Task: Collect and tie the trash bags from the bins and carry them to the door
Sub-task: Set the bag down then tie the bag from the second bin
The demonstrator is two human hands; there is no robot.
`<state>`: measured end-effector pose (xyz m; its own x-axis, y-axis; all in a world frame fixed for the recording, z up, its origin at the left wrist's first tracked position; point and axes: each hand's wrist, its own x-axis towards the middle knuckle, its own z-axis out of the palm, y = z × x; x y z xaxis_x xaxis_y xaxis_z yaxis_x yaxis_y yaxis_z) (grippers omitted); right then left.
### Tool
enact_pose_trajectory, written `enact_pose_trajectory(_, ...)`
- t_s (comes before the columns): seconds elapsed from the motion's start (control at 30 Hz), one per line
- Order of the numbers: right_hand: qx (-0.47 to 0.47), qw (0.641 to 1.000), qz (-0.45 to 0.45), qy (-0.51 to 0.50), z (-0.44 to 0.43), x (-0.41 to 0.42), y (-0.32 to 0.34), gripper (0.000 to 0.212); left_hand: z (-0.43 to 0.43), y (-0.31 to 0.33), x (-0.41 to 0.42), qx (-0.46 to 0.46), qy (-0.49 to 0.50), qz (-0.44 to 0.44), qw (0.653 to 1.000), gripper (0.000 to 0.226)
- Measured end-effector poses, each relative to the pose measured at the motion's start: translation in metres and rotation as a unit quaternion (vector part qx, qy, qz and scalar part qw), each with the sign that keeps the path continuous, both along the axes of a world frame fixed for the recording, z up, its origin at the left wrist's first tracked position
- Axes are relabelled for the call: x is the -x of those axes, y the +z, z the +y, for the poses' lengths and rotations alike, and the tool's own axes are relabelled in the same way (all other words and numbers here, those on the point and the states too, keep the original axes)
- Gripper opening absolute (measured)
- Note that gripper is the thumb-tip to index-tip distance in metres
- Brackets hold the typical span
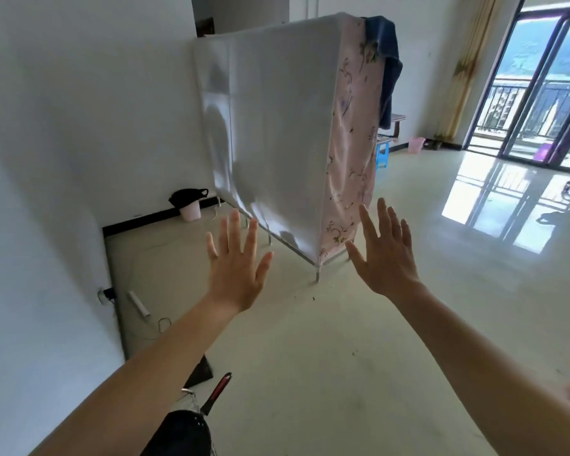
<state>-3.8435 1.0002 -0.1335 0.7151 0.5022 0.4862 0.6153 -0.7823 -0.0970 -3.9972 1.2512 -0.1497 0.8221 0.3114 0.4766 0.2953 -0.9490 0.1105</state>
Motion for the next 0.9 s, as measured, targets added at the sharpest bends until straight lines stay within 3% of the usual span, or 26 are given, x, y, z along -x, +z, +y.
enact_pose_trajectory(0.2,0.013,1.0,-0.009,0.007,0.081,-0.103,0.003,0.074,0.084,0.018,-0.124,0.007,-0.016,0.0,1.0,0.071)
enact_pose_trajectory(0.4,0.003,0.999,0.009,0.039,0.168,-0.239,-0.033,0.074,0.163,-0.009,-0.262,0.008,-0.006,0.012,1.0,0.071)
enact_pose_trajectory(0.67,0.031,0.993,0.035,0.112,0.346,-0.453,-0.044,0.074,0.302,-0.018,-0.425,0.02,0.09,0.036,0.995,0.072)
enact_pose_trajectory(0.9,0.049,0.973,0.054,0.217,0.548,-0.552,-0.038,0.071,0.455,-0.015,-0.473,0.031,0.212,0.028,0.976,0.072)
